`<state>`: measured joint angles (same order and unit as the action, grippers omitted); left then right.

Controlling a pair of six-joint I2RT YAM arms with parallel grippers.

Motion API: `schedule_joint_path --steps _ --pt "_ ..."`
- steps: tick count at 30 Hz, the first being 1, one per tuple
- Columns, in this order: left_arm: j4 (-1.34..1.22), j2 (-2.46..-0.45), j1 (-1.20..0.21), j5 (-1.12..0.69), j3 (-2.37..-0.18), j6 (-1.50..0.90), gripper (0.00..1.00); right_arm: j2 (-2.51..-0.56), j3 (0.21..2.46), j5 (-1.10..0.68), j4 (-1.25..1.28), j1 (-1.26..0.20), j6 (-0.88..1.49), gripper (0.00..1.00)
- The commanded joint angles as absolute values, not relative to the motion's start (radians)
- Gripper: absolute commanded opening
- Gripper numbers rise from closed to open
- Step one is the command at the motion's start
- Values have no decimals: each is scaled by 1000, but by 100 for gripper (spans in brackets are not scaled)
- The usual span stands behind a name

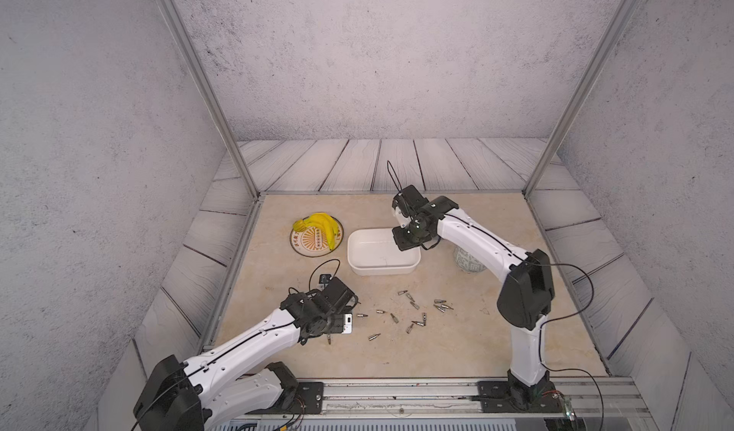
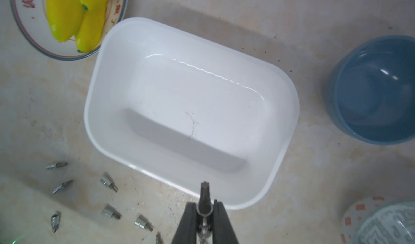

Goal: Put the bit on the desktop into the storage box
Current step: Place the screwdriver bit in the storage box.

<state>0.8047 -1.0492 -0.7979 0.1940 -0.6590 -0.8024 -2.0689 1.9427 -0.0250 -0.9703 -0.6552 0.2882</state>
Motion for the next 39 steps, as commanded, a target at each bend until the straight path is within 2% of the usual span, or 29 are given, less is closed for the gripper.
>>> schedule_joint_path --steps 1,10,20,34,36,39 --pt "850 -1054 -833 227 -643 -900 95 -2200 2055 -43 -1072 -637 253 0" --pt "835 -1080 -877 221 -618 -944 95 -2387 2141 12 -1057 -615 264 0" --pt "786 -1109 -890 209 -579 -969 94 -2423 2103 -23 -1020 -594 272 0" --pt "738 -1143 -891 196 -555 -981 86 -2470 2123 -36 -1032 -594 267 0" --pt "733 -1155 -891 195 -558 -978 85 -2462 2119 -36 -1028 -594 267 8" --pt "748 -1171 -891 199 -559 -982 76 -2452 2137 -45 -1034 -594 265 29"
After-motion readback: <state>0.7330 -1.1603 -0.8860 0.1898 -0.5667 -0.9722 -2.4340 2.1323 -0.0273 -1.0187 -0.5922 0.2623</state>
